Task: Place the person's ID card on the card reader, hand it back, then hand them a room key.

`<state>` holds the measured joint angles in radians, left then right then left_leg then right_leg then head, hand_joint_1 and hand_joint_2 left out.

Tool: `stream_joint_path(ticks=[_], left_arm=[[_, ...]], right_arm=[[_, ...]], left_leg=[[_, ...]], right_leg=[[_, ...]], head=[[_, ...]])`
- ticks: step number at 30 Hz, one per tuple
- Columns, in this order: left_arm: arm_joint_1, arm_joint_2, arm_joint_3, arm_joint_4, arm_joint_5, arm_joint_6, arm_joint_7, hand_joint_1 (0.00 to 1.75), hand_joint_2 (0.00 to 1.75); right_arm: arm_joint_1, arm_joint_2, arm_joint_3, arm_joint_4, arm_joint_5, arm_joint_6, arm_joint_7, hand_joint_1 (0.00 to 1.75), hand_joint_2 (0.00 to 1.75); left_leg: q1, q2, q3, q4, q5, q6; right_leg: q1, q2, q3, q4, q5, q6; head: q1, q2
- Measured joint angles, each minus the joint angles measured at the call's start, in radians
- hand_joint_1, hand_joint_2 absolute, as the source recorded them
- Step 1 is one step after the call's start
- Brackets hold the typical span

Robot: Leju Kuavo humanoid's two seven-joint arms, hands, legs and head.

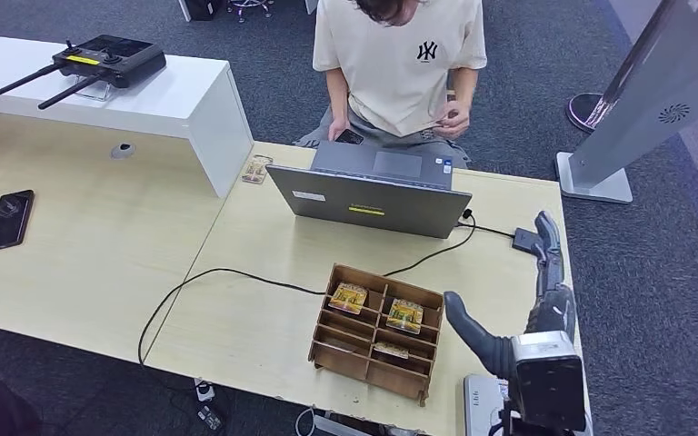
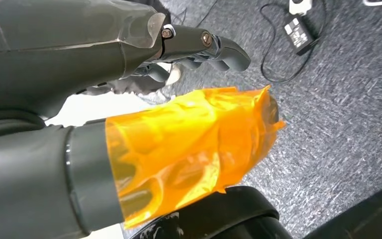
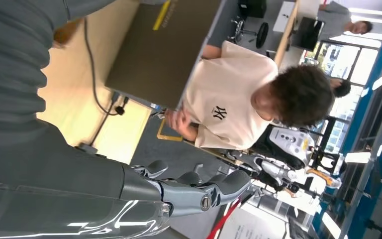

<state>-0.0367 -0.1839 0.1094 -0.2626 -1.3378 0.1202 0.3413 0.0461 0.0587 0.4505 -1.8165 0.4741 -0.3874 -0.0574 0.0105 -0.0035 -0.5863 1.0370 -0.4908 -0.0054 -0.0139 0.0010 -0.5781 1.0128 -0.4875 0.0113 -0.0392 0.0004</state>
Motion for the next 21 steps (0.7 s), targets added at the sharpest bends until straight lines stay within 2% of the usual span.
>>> stream_joint_path(ticks=[6, 13, 16, 17, 20, 21], left_arm=[[0.010, 0.000, 0.036, 0.000, 0.004, 0.017, -0.008, 0.00, 0.00], [0.015, 0.000, 0.062, 0.000, -0.004, 0.018, -0.013, 0.00, 0.00], [0.015, 0.000, 0.070, 0.000, -0.010, 0.018, -0.016, 0.00, 0.00], [0.015, 0.000, 0.072, 0.000, -0.011, 0.017, -0.017, 0.00, 0.00], [0.012, 0.000, 0.075, 0.000, -0.015, 0.014, -0.017, 0.00, 0.00], [0.011, 0.000, 0.075, 0.000, -0.016, 0.013, -0.017, 0.00, 0.00]], right_arm=[[0.092, -0.073, 0.056, -0.028, 0.081, -0.052, 0.014, 0.00, 1.75], [0.119, -0.147, 0.148, -0.025, 0.218, -0.098, 0.066, 0.00, 1.75], [0.117, -0.172, 0.190, -0.015, 0.273, -0.103, 0.081, 1.10, 1.75], [0.114, -0.177, 0.204, -0.010, 0.290, -0.103, 0.083, 1.53, 1.75], [0.100, -0.186, 0.240, 0.014, 0.335, -0.103, 0.085, 1.75, 1.75], [0.095, -0.186, 0.251, 0.024, 0.349, -0.103, 0.085, 1.75, 1.75]], left_leg=[[0.000, 0.000, 0.000, 0.000, 0.000, 0.001], [0.000, 0.000, 0.000, 0.000, 0.000, 0.000], [0.000, 0.000, 0.000, 0.000, 0.000, 0.000], [0.000, 0.000, 0.000, 0.000, 0.000, 0.000], [0.000, 0.000, 0.000, 0.000, 0.000, 0.000], [0.000, 0.000, 0.000, 0.000, 0.000, 0.000]], right_leg=[[0.000, 0.000, 0.000, 0.000, 0.000, 0.000], [0.000, 0.000, 0.000, 0.000, 0.000, 0.000], [0.000, 0.000, 0.000, 0.000, 0.000, 0.000], [0.000, 0.000, 0.000, 0.000, 0.000, 0.000], [0.000, 0.000, 0.000, 0.000, 0.000, 0.000], [0.000, 0.000, 0.000, 0.000, 0.000, 0.000]], head=[[0.000, 0.000], [0.000, 0.000], [0.000, 0.000], [0.000, 0.000], [0.000, 0.000], [0.000, 0.000]])
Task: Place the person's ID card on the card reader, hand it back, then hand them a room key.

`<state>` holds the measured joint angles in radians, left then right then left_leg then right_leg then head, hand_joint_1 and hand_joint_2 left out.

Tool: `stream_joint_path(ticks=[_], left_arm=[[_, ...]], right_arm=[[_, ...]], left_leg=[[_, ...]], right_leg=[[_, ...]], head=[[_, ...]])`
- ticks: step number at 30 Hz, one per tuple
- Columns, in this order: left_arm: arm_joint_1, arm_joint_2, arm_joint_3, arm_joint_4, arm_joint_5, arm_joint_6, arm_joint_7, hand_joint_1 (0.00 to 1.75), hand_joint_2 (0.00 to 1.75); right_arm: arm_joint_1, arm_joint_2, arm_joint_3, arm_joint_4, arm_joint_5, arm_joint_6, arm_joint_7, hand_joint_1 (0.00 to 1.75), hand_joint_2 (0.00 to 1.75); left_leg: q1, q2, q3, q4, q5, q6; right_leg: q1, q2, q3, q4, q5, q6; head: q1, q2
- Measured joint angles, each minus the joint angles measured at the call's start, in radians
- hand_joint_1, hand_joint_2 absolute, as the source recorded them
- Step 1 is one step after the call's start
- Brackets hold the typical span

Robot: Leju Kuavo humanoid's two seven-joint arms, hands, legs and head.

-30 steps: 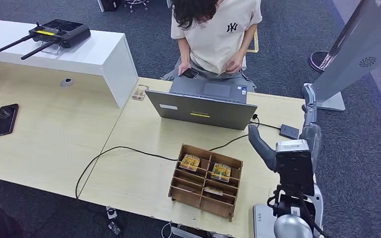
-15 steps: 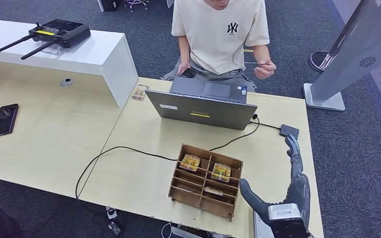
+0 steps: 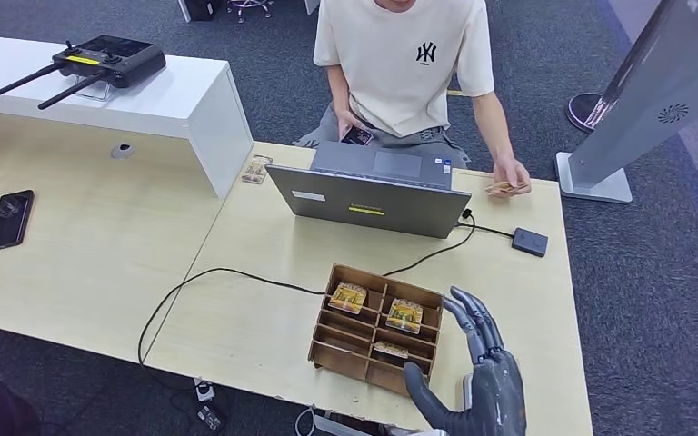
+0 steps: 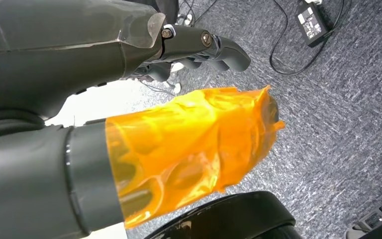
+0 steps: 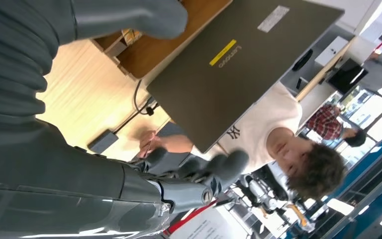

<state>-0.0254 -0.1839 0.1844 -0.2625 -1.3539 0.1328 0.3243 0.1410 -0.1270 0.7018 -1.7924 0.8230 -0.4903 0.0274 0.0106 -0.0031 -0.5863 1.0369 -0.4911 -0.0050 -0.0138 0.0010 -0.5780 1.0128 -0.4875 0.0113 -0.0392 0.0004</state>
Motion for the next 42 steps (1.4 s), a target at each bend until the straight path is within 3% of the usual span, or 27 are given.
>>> stream_joint_path(ticks=[8, 14, 20, 24, 25, 30, 35, 42], left_arm=[[-0.009, 0.000, 0.000, 0.000, -0.008, -0.010, 0.000, 0.00, 0.00], [-0.013, 0.000, 0.001, 0.000, -0.007, -0.010, -0.001, 0.00, 0.00], [-0.012, 0.000, 0.002, 0.000, -0.005, -0.007, -0.001, 0.00, 0.00], [-0.012, 0.000, 0.002, 0.000, -0.004, -0.006, -0.001, 0.00, 0.00], [-0.012, 0.000, 0.002, 0.000, -0.004, -0.006, -0.001, 0.00, 0.00], [-0.012, 0.000, 0.003, 0.000, -0.002, -0.005, -0.001, 0.00, 0.00], [-0.012, 0.000, 0.009, 0.000, 0.003, 0.002, -0.001, 0.00, 0.00], [-0.012, -0.001, 0.025, 0.002, 0.011, 0.006, -0.001, 0.00, 0.00]], right_arm=[[-0.053, -0.007, 0.057, 0.075, 0.084, -0.001, 0.006, 1.75, 1.75], [-0.068, -0.012, 0.071, 0.103, 0.115, -0.014, 0.042, 1.39, 1.75], [-0.066, -0.018, 0.072, 0.117, 0.158, -0.035, 0.103, 1.30, 1.75], [-0.064, -0.023, 0.072, 0.120, 0.169, -0.037, 0.116, 0.50, 1.75], [-0.063, -0.024, 0.072, 0.121, 0.179, -0.039, 0.127, 0.42, 1.75], [-0.054, -0.036, 0.071, 0.126, 0.255, -0.054, 0.217, 0.52, 1.75], [-0.044, -0.054, 0.075, 0.134, 0.292, -0.057, 0.279, 0.34, 1.75], [-0.041, -0.074, 0.089, 0.138, 0.306, -0.049, 0.319, 0.52, 1.75]], left_leg=[[0.000, 0.000, 0.000, 0.000, 0.000, 0.000], [0.000, 0.000, 0.000, 0.000, 0.000, 0.000], [0.000, 0.000, 0.000, 0.000, 0.000, 0.000], [0.000, 0.000, 0.000, 0.000, 0.000, 0.000], [0.000, 0.000, 0.000, 0.000, 0.000, 0.000], [0.000, 0.000, 0.000, 0.000, 0.000, 0.000], [0.000, 0.000, 0.000, 0.000, 0.000, 0.000], [0.000, 0.000, 0.000, 0.000, 0.000, 0.000]], right_leg=[[0.000, 0.000, 0.000, 0.000, 0.000, 0.000], [0.000, 0.000, 0.000, 0.000, 0.000, 0.000], [0.000, 0.000, 0.000, 0.000, 0.000, 0.000], [0.000, 0.000, 0.000, 0.000, 0.000, 0.000], [0.000, 0.000, 0.000, 0.000, 0.000, 0.000], [0.000, 0.000, 0.000, 0.000, 0.000, 0.000], [0.000, 0.000, 0.000, 0.000, 0.000, 0.000], [0.000, 0.000, 0.000, 0.000, 0.000, 0.000]], head=[[0.000, 0.000], [0.000, 0.000], [0.000, 0.000], [0.000, 0.000], [0.000, 0.000], [0.000, 0.000], [0.000, 0.000], [0.000, 0.000]])
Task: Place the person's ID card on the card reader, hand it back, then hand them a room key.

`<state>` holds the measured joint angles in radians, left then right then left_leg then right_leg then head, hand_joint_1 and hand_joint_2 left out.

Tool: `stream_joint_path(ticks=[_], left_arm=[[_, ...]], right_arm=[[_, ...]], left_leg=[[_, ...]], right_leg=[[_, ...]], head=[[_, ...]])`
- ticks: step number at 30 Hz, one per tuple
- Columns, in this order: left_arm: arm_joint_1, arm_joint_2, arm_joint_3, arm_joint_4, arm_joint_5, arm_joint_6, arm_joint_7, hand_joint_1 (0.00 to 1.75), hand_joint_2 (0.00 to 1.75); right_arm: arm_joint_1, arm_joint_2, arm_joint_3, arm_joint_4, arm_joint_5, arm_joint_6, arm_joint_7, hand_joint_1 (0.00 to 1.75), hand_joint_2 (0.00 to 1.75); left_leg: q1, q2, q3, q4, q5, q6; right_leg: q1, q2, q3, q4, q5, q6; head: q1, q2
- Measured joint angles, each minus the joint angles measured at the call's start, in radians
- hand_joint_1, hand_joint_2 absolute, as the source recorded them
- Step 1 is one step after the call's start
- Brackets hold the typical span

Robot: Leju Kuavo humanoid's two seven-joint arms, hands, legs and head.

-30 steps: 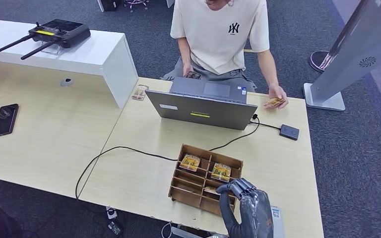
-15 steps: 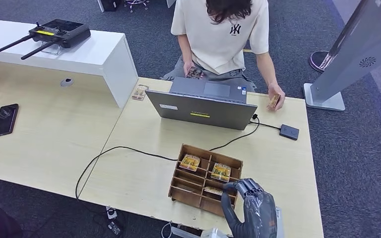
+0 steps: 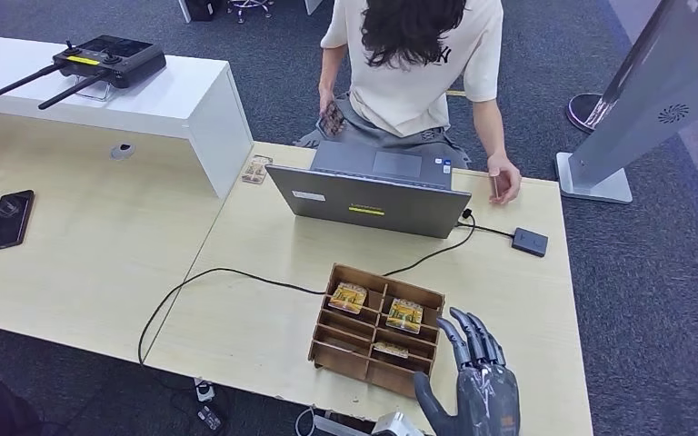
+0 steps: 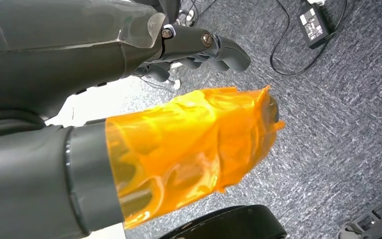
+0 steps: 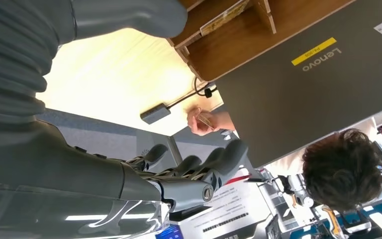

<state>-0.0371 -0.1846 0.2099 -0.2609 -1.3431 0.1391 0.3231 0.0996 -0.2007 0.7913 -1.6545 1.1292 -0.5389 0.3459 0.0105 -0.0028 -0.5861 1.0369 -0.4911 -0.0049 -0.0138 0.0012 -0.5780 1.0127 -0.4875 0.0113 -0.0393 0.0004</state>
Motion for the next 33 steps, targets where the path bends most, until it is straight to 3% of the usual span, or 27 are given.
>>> stream_joint_path(ticks=[2, 6, 18, 33], left_arm=[[0.000, 0.000, 0.001, 0.000, 0.001, 0.000, 0.000, 0.00, 0.00], [0.000, 0.000, 0.002, 0.001, 0.003, 0.000, 0.000, 0.00, 0.00], [-0.001, 0.000, 0.009, 0.001, 0.011, 0.000, 0.000, 0.00, 0.00], [-0.002, -0.002, 0.022, 0.001, 0.019, 0.000, 0.000, 0.00, 0.00]], right_arm=[[-0.001, -0.004, 0.005, 0.003, 0.003, 0.010, 0.005, 0.57, 1.75], [-0.005, -0.008, 0.011, 0.009, 0.005, 0.025, 0.007, 1.01, 1.75], [-0.009, -0.009, 0.014, 0.010, 0.040, 0.047, 0.007, 0.71, 1.75], [-0.016, -0.023, 0.031, 0.007, 0.063, 0.104, 0.022, 0.88, 1.75]], left_leg=[[0.000, 0.000, 0.000, 0.000, 0.000, 0.000], [0.000, 0.000, 0.000, 0.000, 0.000, 0.000], [0.000, 0.000, 0.000, 0.000, 0.000, 0.000], [0.000, 0.000, 0.000, 0.000, 0.000, 0.000]], right_leg=[[0.000, 0.000, 0.000, 0.000, 0.000, 0.000], [0.000, 0.000, 0.000, 0.000, 0.000, 0.000], [0.000, 0.000, 0.000, 0.000, 0.000, 0.000], [0.000, 0.000, 0.000, 0.000, 0.000, 0.000]], head=[[0.000, 0.000], [0.000, 0.000], [0.000, 0.000], [0.000, 0.000]])
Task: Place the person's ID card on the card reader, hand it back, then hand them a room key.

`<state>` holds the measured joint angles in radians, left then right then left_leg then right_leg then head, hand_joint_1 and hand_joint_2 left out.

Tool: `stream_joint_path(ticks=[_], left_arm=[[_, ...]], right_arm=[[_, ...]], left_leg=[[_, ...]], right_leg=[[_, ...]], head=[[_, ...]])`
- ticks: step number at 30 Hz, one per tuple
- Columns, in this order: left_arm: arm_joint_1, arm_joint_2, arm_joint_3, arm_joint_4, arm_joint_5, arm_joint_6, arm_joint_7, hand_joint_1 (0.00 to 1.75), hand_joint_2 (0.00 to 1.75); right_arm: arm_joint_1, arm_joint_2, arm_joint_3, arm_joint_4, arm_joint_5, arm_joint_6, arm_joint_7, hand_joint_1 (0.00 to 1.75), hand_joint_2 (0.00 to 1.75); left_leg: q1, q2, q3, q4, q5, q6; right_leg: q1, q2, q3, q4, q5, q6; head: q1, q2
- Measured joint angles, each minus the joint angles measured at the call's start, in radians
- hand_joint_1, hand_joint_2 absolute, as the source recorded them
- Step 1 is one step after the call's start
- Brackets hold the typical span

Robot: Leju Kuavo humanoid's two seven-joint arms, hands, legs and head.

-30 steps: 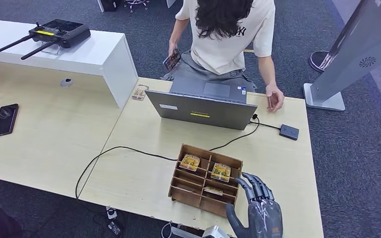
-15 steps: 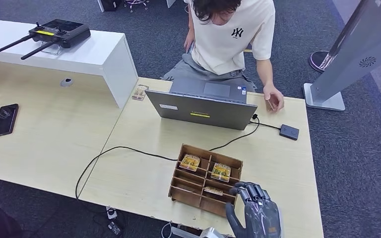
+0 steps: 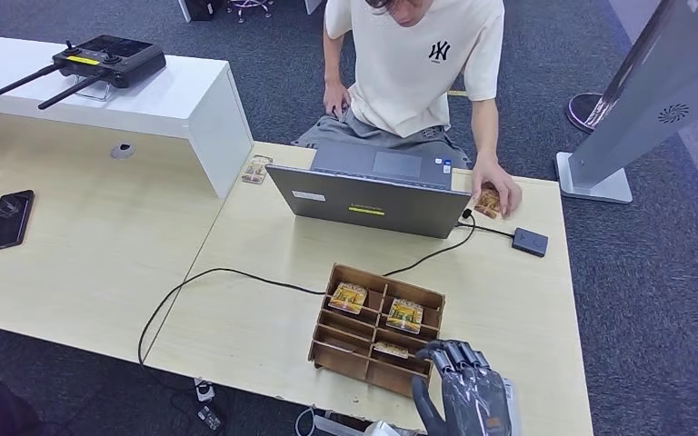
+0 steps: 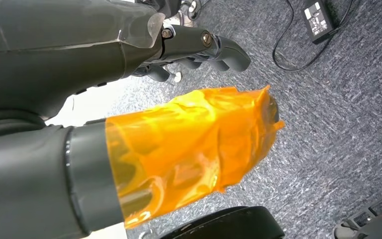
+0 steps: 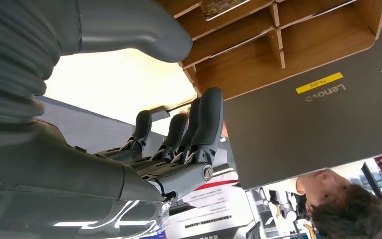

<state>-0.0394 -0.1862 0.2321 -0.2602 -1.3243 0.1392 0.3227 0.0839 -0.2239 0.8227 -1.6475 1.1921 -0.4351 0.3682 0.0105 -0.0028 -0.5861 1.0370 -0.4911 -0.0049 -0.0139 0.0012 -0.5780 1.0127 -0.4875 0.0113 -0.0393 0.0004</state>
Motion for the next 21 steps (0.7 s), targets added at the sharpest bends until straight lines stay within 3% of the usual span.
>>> stream_joint_path(ticks=[11, 21], left_arm=[[-0.002, -0.007, 0.001, 0.000, 0.000, 0.000, 0.000, 0.00, 0.00], [-0.004, -0.008, 0.001, 0.000, -0.001, 0.000, 0.000, 0.00, 0.00]], right_arm=[[-0.014, 0.007, 0.002, 0.022, -0.003, 0.018, 0.003, 0.97, 1.75], [-0.042, 0.040, 0.001, 0.058, -0.008, 0.051, -0.019, 0.80, 1.75]], left_leg=[[0.000, 0.000, 0.000, 0.000, 0.000, 0.000], [0.000, 0.000, 0.000, 0.000, 0.000, 0.000]], right_leg=[[0.000, 0.000, 0.000, 0.000, 0.000, 0.000], [0.000, 0.000, 0.000, 0.000, 0.000, 0.000]], head=[[0.000, 0.000], [0.000, 0.000]])
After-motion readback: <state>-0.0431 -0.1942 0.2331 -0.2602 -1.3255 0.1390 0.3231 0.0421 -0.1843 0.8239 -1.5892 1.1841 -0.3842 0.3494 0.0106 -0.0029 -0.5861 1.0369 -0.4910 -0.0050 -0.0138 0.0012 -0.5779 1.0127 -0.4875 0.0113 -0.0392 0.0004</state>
